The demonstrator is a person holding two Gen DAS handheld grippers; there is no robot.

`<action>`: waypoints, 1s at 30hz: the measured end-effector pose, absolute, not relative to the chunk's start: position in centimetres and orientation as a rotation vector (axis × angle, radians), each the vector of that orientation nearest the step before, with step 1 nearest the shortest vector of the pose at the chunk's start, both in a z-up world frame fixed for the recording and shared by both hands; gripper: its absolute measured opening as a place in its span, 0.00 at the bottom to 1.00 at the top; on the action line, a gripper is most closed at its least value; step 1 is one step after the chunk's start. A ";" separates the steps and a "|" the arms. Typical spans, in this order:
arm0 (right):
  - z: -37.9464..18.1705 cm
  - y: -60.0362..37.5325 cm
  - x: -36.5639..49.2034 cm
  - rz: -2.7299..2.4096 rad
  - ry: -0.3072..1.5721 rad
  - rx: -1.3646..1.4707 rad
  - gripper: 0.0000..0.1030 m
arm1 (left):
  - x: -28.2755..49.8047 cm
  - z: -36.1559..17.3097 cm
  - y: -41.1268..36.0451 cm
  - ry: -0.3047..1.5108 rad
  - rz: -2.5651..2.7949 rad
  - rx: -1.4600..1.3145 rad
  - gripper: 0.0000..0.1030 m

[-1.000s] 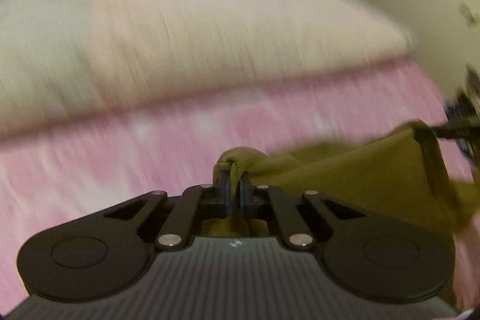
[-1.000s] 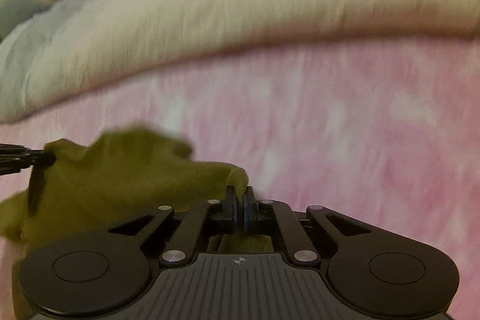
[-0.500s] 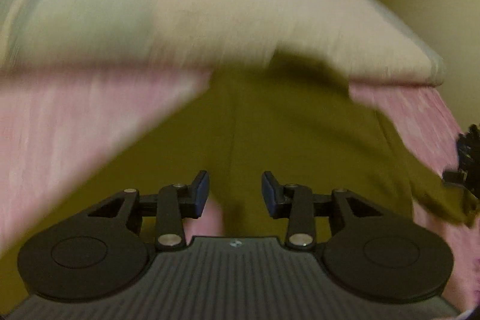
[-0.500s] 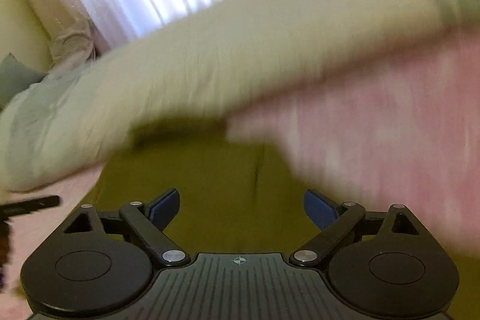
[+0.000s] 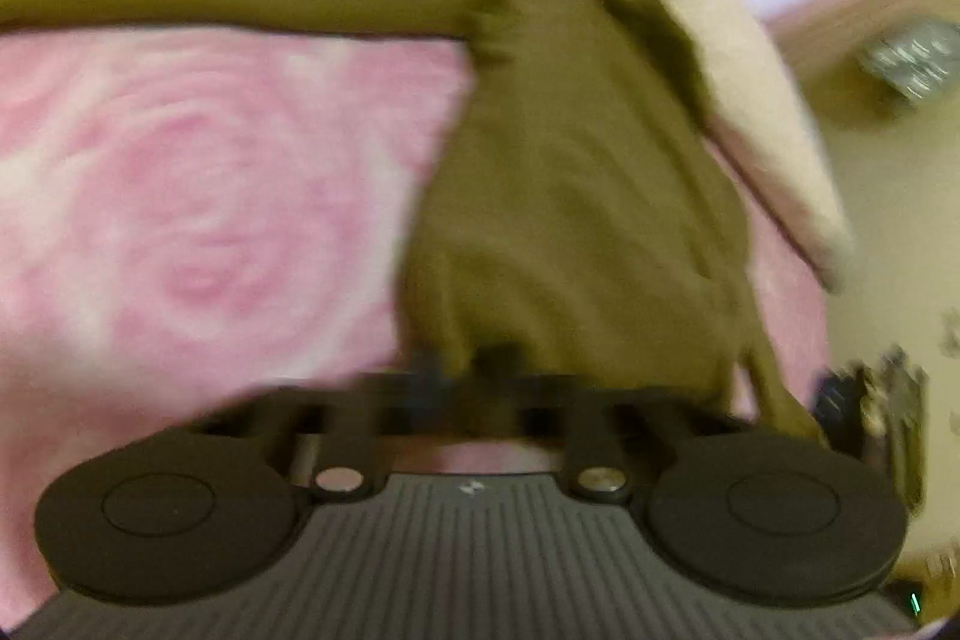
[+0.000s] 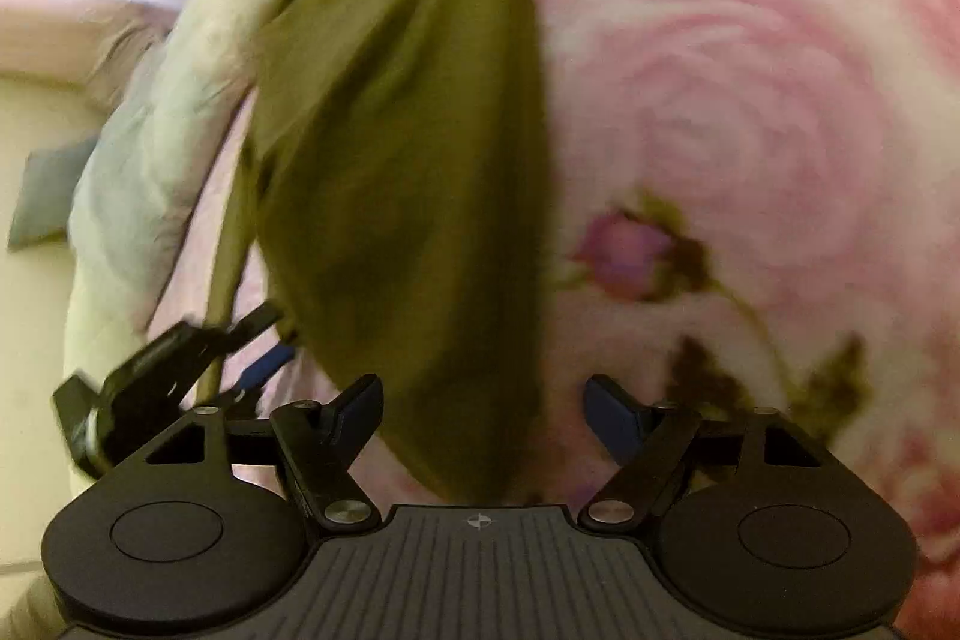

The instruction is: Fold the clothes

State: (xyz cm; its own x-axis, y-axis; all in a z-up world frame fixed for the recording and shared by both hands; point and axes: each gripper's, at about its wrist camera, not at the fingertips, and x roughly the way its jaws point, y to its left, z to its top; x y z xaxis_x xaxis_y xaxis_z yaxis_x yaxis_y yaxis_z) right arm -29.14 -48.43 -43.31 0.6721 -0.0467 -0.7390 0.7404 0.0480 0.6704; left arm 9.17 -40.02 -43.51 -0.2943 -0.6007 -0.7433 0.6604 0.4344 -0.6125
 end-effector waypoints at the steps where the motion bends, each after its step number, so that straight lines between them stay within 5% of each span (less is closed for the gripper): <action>1: -43.3 -48.7 -28.7 -0.646 0.648 1.405 0.01 | 9.4 -42.6 -40.1 1.402 -1.257 0.074 0.01; 10: -35.1 -53.6 -37.8 -0.739 0.733 1.308 0.02 | 16.0 -34.1 -37.4 1.458 -1.175 0.050 0.01; 13: -35.2 -55.3 -40.4 -0.837 0.688 1.376 0.05 | 16.0 -34.4 -36.6 1.382 -1.084 0.098 0.27; 14: -35.5 -55.5 -40.7 -0.882 0.693 1.377 0.11 | 15.5 -35.2 -36.2 1.390 -1.079 0.120 0.33; 16: -36.4 -55.2 -41.5 -0.951 0.716 1.373 0.84 | 14.5 -36.8 -35.6 1.425 -1.074 0.136 0.33; 17: -36.8 -54.6 -41.9 -0.963 0.718 1.370 0.85 | 13.8 -37.7 -35.1 1.461 -1.084 0.125 0.34; 20: -37.8 -52.1 -42.5 -0.914 0.721 1.355 0.84 | 11.3 -39.8 -33.5 1.502 -1.118 0.150 0.42; 24: -39.3 -50.0 -41.8 -0.878 0.736 1.314 0.82 | 8.7 -41.5 -32.7 1.440 -1.151 0.224 0.40; 25: -39.6 -49.7 -41.3 -0.883 0.742 1.294 0.74 | 8.0 -41.9 -32.5 1.425 -1.159 0.242 0.39; 26: -39.9 -49.3 -40.6 -0.882 0.753 1.265 0.69 | 7.4 -42.3 -32.4 1.412 -1.168 0.259 0.17; 27: -40.0 -49.2 -39.8 -0.871 0.770 1.233 0.51 | 7.2 -42.1 -32.5 1.431 -1.199 0.253 0.05; 28: -40.2 -49.1 -39.0 -0.856 0.793 1.206 0.14 | 7.0 -42.0 -32.6 1.448 -1.227 0.248 0.05; 29: -40.2 -49.1 -38.5 -0.833 0.823 1.194 0.01 | 7.1 -41.3 -32.3 1.439 -1.232 0.235 0.05; 30: -39.9 -49.1 -38.4 -0.816 0.838 1.187 0.01 | 7.2 -40.7 -32.0 1.430 -1.237 0.223 0.05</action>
State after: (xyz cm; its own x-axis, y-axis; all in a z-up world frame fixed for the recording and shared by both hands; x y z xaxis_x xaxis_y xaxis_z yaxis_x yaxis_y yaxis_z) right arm -38.40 -49.14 -39.92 0.4603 -0.0948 -0.8827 0.8798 0.1818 0.4392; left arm 7.16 -31.99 -40.69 -0.3088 -0.4972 -0.8108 0.7304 0.4220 -0.5370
